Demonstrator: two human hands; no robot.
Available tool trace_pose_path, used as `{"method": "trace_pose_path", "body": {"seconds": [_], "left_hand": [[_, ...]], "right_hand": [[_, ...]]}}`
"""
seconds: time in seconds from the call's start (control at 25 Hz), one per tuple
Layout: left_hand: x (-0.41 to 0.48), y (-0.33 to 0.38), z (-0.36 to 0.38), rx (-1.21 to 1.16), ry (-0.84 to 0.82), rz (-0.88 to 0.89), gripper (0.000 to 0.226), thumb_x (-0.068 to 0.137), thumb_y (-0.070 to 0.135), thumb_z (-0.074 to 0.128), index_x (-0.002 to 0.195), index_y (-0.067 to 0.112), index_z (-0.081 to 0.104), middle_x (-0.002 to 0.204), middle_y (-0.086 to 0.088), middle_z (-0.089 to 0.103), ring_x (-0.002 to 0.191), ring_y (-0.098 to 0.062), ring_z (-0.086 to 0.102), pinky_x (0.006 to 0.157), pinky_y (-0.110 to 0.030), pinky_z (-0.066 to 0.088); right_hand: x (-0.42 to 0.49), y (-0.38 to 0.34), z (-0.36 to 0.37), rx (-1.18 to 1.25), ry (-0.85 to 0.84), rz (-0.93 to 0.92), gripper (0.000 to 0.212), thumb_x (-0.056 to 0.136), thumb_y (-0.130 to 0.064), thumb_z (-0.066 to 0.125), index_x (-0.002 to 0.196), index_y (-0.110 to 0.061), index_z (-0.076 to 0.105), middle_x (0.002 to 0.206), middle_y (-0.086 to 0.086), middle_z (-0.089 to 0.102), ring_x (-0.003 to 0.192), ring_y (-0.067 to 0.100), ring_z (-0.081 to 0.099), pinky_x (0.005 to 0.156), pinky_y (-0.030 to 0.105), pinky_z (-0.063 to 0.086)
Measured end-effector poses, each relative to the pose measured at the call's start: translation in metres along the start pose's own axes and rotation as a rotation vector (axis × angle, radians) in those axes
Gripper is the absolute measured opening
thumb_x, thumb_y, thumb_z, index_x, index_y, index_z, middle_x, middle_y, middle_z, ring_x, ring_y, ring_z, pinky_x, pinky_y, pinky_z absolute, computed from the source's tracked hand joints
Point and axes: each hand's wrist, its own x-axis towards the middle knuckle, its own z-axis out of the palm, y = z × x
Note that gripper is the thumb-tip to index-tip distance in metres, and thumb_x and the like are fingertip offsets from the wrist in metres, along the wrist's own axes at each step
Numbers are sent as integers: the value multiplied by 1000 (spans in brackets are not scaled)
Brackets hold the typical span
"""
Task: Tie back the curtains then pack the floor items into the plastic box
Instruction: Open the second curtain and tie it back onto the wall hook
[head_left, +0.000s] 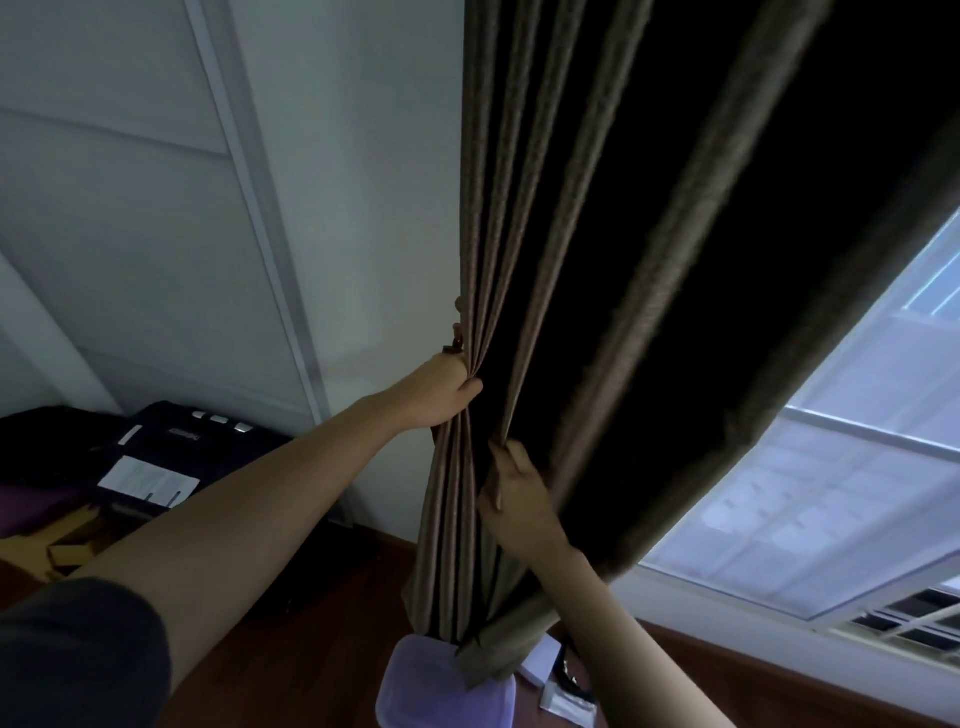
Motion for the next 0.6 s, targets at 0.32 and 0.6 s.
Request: {"method": "trace_pose_path", "body": {"seconds": [0.32,0.6], "left_hand": [[1,14,8,-39,-106,-63,44,97,10,41,54,14,30,53,-4,37,51,-21,37,54,-31,33],[3,15,15,-61,-123,-75,27,94,18,44,81,-5,51,74,-11,44,62,-21,49,59,-25,40]], "right_hand": [[1,8,12,-25,-94,19,64,83,-17,52,142,-3,32,149,16,30,129,32,41,111,38,34],[-3,3,12,-22,-104,-24,62,85,-18,51,142,-6,31,149,13,29,128,29,41,110,33,34]]}}
